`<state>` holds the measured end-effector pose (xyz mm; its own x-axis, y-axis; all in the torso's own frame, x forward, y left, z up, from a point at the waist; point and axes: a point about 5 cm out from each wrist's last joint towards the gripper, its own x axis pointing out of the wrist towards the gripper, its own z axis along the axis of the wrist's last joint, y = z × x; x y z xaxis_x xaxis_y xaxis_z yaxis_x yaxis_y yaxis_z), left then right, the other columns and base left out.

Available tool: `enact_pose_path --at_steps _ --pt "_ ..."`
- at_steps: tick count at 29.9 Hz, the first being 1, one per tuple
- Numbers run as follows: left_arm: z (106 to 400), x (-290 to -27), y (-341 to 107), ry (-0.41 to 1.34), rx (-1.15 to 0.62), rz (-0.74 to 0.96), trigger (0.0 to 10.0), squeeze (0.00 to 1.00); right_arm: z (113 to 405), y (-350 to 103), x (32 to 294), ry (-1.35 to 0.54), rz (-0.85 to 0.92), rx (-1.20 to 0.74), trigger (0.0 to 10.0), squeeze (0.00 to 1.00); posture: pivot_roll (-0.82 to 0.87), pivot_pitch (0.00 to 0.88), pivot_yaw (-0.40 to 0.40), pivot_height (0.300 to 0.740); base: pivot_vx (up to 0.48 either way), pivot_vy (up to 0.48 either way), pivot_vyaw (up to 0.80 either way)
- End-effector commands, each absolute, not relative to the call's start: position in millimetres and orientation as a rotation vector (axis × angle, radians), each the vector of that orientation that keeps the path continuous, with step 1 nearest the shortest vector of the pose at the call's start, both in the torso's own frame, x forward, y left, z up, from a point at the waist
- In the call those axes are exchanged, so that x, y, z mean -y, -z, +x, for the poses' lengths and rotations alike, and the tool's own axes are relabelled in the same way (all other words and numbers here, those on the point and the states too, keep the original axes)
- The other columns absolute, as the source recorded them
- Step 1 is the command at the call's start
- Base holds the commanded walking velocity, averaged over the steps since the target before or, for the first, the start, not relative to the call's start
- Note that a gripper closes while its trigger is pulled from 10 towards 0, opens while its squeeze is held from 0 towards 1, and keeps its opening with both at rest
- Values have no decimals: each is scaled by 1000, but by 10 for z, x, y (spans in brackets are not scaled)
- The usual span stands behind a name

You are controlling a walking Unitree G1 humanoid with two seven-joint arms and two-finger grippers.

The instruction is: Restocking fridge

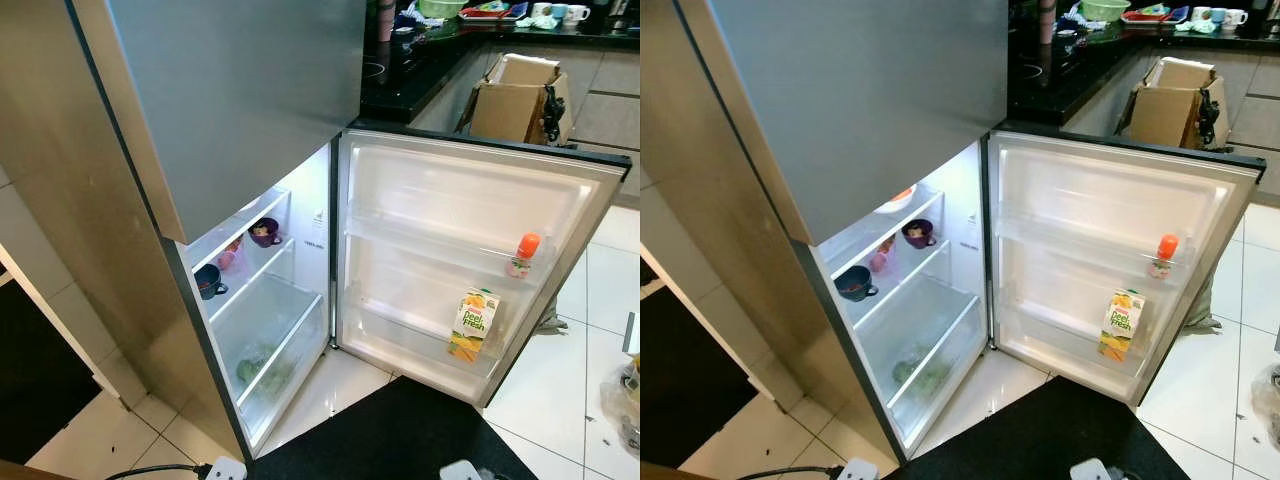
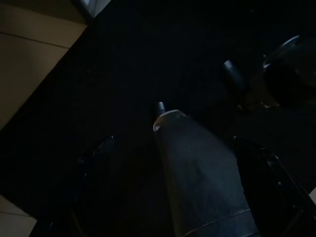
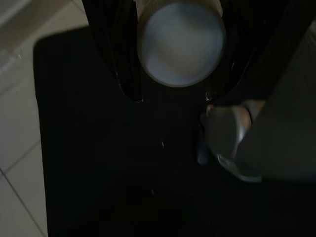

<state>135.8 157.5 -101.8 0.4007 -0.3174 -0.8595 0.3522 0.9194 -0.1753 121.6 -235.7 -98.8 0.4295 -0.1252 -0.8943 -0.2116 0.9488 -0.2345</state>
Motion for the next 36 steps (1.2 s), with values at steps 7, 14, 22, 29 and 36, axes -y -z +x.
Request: enact_pose_path --at_steps 7,14,22,29,36 --pt "1344 -1591 1028 413 -1096 49 10000 0 1096 1024 2372 -27 -335 -1178 10000 0 -154 0 37 740 0 0 -800" --pt "1350 -1596 1029 407 -1104 54 10000 0 1201 995 2372 -21 -342 -1157 10000 0 -157 0 39 740 0 0 -800" --pt "1343 -1583 1033 399 -1107 49 10000 0 1277 976 2354 -27 -348 -1140 10000 0 -148 0 34 740 0 0 -500" --pt "1288 -1572 1054 418 -1128 70 10000 0 1298 971 2346 -20 -338 -1132 10000 0 -152 0 37 740 0 0 -571" --pt "1292 -1567 1053 417 -1126 73 10000 0 1298 970 2346 -20 -335 -1132 10000 0 -153 0 37 740 0 0 -800"
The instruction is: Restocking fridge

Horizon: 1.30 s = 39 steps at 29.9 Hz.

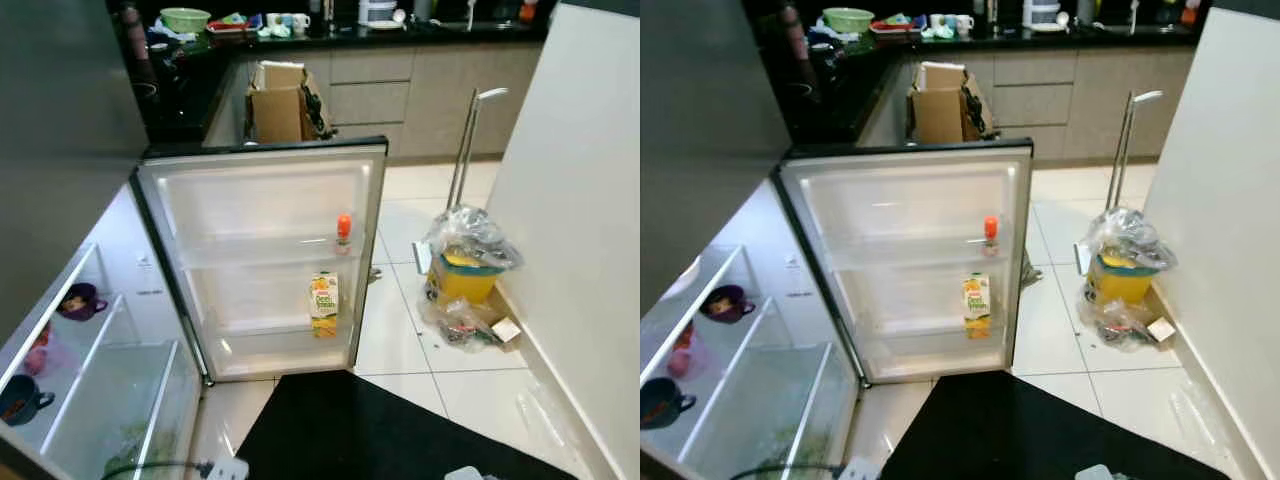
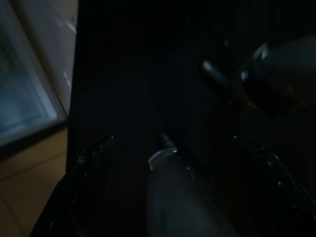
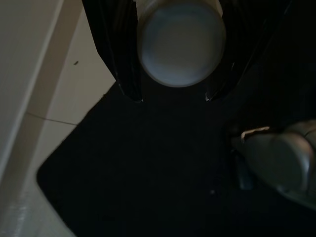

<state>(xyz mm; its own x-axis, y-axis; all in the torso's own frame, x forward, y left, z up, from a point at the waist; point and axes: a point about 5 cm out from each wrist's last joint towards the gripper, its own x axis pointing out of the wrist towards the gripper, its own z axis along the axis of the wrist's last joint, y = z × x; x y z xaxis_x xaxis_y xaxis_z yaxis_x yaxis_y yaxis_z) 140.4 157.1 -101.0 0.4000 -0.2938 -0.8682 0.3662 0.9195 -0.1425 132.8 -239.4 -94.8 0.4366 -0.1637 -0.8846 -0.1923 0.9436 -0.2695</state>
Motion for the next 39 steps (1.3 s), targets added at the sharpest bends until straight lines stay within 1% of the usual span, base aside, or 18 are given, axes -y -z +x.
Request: enact_pose_path --at_steps 1,20,27,39 --pt "1292 -1567 1053 417 -1126 73 10000 0 1298 970 2346 -20 -335 -1132 10000 0 -153 0 37 740 0 0 -800" --pt "1322 -1551 1044 421 -1117 78 10000 0 1312 968 2332 -22 -330 -1124 10000 0 -156 0 36 740 0 0 -800" --pt "1322 -1551 1046 418 -1120 88 10000 0 1349 956 2316 -29 -313 -1099 10000 0 -155 0 35 740 0 0 0" --pt "1317 -1611 1047 394 -1125 91 10000 0 1416 938 2275 -61 -322 -1071 10000 0 -157 0 37 740 288 0 0"
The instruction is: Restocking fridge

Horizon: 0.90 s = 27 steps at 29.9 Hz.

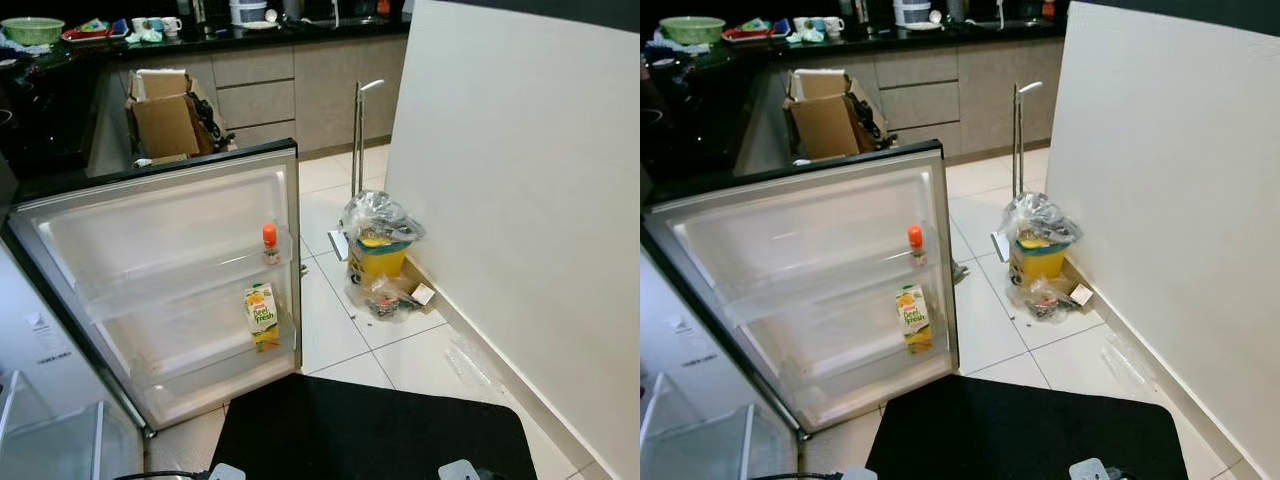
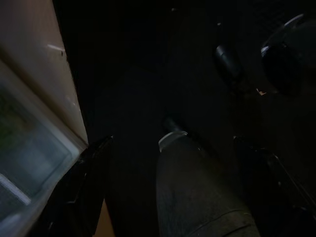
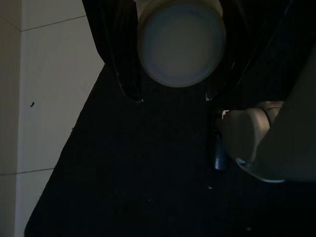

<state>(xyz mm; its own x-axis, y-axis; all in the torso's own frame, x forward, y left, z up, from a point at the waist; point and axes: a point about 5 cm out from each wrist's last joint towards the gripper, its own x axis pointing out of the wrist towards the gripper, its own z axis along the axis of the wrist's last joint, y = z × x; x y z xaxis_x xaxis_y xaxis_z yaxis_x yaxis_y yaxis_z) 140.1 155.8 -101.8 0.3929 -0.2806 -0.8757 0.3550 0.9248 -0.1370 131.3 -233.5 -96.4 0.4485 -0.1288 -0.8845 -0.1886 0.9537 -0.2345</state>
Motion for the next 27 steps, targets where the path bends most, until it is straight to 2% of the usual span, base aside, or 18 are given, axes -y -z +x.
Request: enact_pose_path --at_steps 1,15,22,27 --pt "1317 -1613 1046 395 -1126 93 10000 0 1419 938 2272 -63 -321 -1069 10000 0 -157 0 37 740 330 0 0" --pt "1355 -1600 1031 408 -1108 92 10000 0 1441 931 2260 -74 -322 -1059 10000 0 -160 0 40 740 335 0 0" --pt "1368 -1569 1027 419 -1109 68 10000 0 1433 935 2253 -74 -318 -1059 10000 0 -156 0 38 740 0 0 0" --pt "1356 -1574 1031 422 -1114 72 10000 0 1434 933 2253 -74 -316 -1054 10000 0 -158 0 39 740 0 -459 0"
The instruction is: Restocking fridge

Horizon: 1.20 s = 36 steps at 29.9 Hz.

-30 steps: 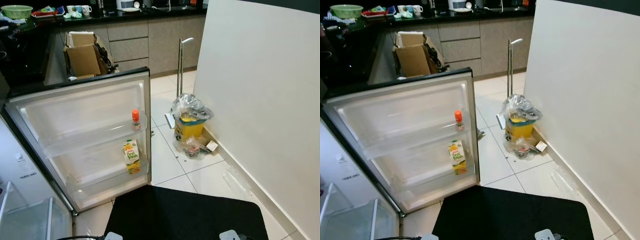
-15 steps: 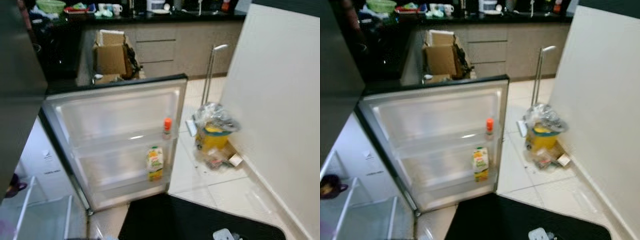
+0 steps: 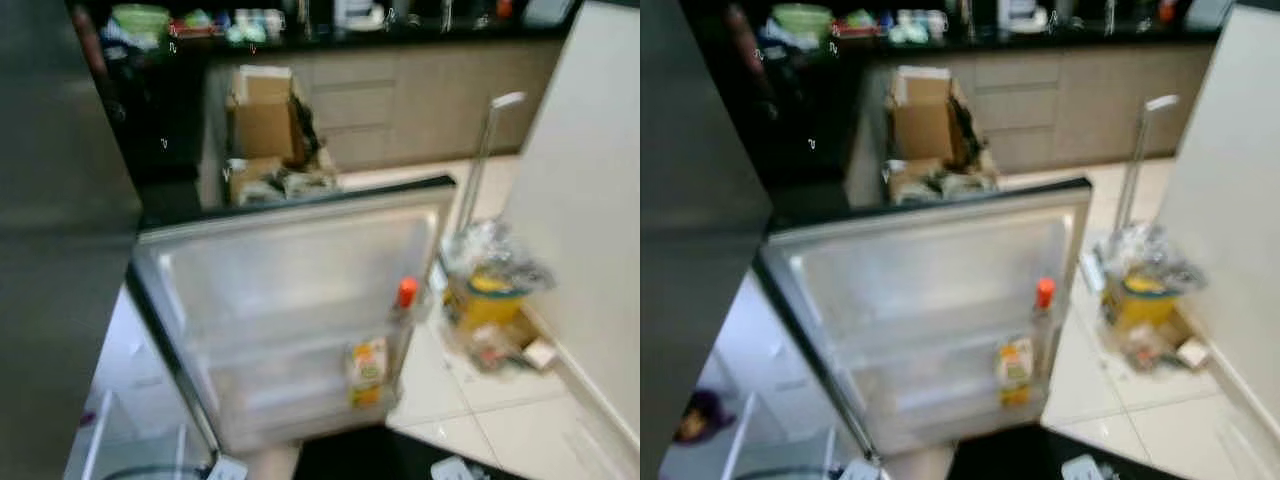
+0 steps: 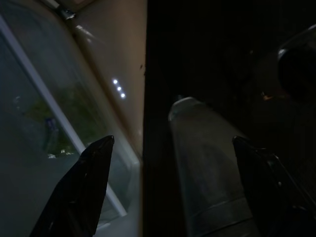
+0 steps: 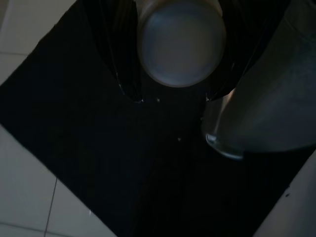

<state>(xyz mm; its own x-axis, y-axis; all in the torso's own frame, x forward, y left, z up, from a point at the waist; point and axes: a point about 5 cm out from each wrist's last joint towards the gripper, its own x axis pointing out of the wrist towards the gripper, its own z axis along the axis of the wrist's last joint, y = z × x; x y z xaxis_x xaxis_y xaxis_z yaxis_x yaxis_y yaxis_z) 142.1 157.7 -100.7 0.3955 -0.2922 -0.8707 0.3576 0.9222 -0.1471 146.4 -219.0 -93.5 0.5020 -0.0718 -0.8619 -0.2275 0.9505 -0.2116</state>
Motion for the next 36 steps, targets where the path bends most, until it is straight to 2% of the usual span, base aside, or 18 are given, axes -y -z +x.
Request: enact_pose_path --at_steps 1,6,19,23,32,36 --pt "1353 -1576 1032 422 -1115 73 10000 0 1441 929 2257 -72 -316 -1050 10000 0 -158 0 39 740 0 -461 0" --pt "1342 -1590 1035 420 -1115 88 10000 0 1516 891 2287 -63 -321 -1018 10000 0 -162 0 43 740 0 -459 0" --pt "1380 -1580 1020 402 -1093 55 10000 0 1736 787 2283 -99 -367 -930 10000 0 -163 0 44 740 0 0 0" --pt "1404 -1601 1010 397 -1084 61 10000 0 1923 687 2260 -135 -379 -850 10000 0 -163 0 44 740 0 0 0" --pt "1531 -1637 957 366 -1028 50 10000 0 2166 534 2184 -257 -414 -738 10000 0 -167 0 43 740 0 -470 0" --pt "1746 -1644 848 349 -925 -24 10000 0 2266 448 2107 -382 -380 -680 10000 0 -162 0 36 740 0 0 0"
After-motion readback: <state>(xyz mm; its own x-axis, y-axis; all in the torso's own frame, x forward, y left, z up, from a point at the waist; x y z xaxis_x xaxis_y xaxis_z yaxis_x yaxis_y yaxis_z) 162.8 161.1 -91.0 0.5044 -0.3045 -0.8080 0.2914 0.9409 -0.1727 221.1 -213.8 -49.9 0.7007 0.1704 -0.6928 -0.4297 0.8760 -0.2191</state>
